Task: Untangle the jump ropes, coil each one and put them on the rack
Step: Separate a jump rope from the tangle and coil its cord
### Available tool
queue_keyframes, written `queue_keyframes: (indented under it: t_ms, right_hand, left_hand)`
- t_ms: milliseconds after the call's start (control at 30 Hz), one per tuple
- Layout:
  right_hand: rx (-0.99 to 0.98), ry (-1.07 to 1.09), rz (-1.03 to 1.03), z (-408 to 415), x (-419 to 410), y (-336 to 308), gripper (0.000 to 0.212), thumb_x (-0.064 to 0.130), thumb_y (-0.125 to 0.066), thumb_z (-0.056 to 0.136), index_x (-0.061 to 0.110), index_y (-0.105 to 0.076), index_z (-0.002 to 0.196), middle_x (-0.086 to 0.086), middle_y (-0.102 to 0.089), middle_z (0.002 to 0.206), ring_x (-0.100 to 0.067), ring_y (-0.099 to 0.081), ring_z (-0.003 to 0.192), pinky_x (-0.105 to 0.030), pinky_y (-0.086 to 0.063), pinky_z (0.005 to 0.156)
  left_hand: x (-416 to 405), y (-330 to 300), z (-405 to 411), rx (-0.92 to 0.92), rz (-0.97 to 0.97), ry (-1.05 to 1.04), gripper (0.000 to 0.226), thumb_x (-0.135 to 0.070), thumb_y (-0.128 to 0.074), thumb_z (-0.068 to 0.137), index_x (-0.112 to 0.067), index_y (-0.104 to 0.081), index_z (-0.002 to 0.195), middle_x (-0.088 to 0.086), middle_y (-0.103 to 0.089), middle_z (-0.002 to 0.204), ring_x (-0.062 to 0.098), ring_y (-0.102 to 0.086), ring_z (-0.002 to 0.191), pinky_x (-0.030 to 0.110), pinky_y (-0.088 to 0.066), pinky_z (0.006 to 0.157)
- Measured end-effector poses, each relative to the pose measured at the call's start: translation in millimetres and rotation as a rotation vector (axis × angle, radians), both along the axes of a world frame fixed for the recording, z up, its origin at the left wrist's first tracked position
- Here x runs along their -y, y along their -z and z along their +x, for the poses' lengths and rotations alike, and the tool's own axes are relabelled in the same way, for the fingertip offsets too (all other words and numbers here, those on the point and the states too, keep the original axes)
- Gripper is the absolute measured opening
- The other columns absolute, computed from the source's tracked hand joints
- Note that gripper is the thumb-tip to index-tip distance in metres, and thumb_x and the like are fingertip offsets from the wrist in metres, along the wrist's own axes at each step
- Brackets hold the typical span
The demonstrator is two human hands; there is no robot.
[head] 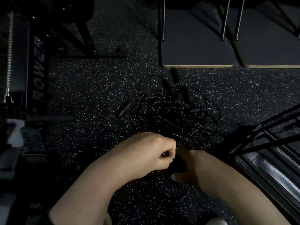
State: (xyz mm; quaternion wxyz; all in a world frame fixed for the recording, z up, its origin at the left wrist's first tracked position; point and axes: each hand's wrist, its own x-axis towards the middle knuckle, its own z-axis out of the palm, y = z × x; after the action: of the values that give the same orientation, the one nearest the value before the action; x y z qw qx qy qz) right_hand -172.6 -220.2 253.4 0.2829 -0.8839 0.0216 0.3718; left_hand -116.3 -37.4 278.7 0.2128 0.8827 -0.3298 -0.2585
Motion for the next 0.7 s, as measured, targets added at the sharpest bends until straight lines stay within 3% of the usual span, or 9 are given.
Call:
queue_keyframes:
  t_ms: [67,133,267,400,467,567,633,700]
  right_hand:
    - [-0.01,-0.059,0.041,-1,0,0,0.021,0.042,-0.074,0.091,0.053,-0.057,0.097,0.011,-0.069,0.088,-0.004,-0.067,0.076,-0.027,-0.055,0.07]
    - [-0.05,-0.072,0.108,-1,1,-2,0.025,0.038,-0.078,0.088,0.05,-0.063,0.104,0.012,-0.073,0.089,-0.005,-0.068,0.078,-0.029,-0.057,0.073]
    - [-0.146,-0.051,0.415,-1,4,-12,0.023,0.02,-0.082,0.085,0.032,-0.073,0.104,0.011,-0.071,0.08,-0.005,-0.059,0.069,-0.028,-0.048,0.068]
    - [-0.157,0.085,0.763,-4,4,-26,0.023,-0.004,-0.079,0.085,0.015,-0.073,0.098,0.014,-0.072,0.077,0.003,-0.063,0.072,-0.013,-0.048,0.07]
    - [-0.066,0.19,0.824,-3,4,-26,0.033,0.001,-0.083,0.081,0.02,-0.067,0.103,0.01,-0.072,0.084,-0.002,-0.064,0.081,-0.018,-0.05,0.076]
    - [0.12,0.351,0.771,0,7,-17,0.055,0.021,-0.088,0.073,0.037,-0.054,0.113,0.003,-0.075,0.095,-0.01,-0.067,0.089,-0.034,-0.053,0.084]
    - [0.184,0.392,0.778,0,6,-15,0.067,0.019,-0.091,0.075,0.046,-0.051,0.121,0.008,-0.076,0.106,-0.006,-0.07,0.098,-0.028,-0.053,0.087]
    - [0.271,0.42,0.809,0,4,-17,0.066,0.015,-0.084,0.078,0.041,-0.054,0.131,0.012,-0.076,0.113,-0.004,-0.07,0.106,-0.018,-0.051,0.09]
  left_hand:
    - [-5,1,3,-0.094,0.006,-0.021,0.011,-0.045,-0.069,0.093,-0.04,-0.059,0.092,-0.02,-0.059,0.09,-0.006,-0.056,0.084,0.021,-0.05,0.072]
    - [-11,2,7,-0.185,-0.038,-0.077,0.018,-0.048,-0.077,0.085,-0.039,-0.062,0.09,-0.02,-0.064,0.092,-0.007,-0.061,0.082,0.027,-0.056,0.076]
    - [-20,2,17,-0.429,-0.297,-0.129,0.023,-0.045,-0.086,0.074,-0.031,-0.069,0.08,-0.01,-0.069,0.079,0.001,-0.059,0.074,0.035,-0.052,0.072]
    - [-22,5,23,-0.678,-0.54,-0.183,0.006,-0.035,-0.08,0.073,-0.032,-0.076,0.074,-0.01,-0.07,0.072,0.001,-0.063,0.066,0.015,-0.048,0.06]
    - [-19,9,21,-0.779,-0.653,-0.36,0.006,-0.019,-0.069,0.076,-0.021,-0.073,0.072,-0.006,-0.066,0.067,0.003,-0.06,0.06,0.016,-0.047,0.056]
    - [-18,23,15,-0.561,-0.648,-0.446,0.019,-0.007,-0.058,0.081,-0.021,-0.071,0.079,-0.004,-0.067,0.075,0.006,-0.061,0.073,0.024,-0.051,0.068]
    - [-16,30,14,-0.534,-0.592,-0.48,0.025,-0.001,-0.062,0.087,-0.023,-0.074,0.085,-0.003,-0.07,0.079,0.008,-0.061,0.076,0.03,-0.053,0.068]
    - [-11,33,15,-0.54,-0.513,-0.521,0.021,0.001,-0.056,0.097,-0.013,-0.072,0.093,0.001,-0.063,0.075,0.009,-0.051,0.067,0.03,-0.044,0.062]
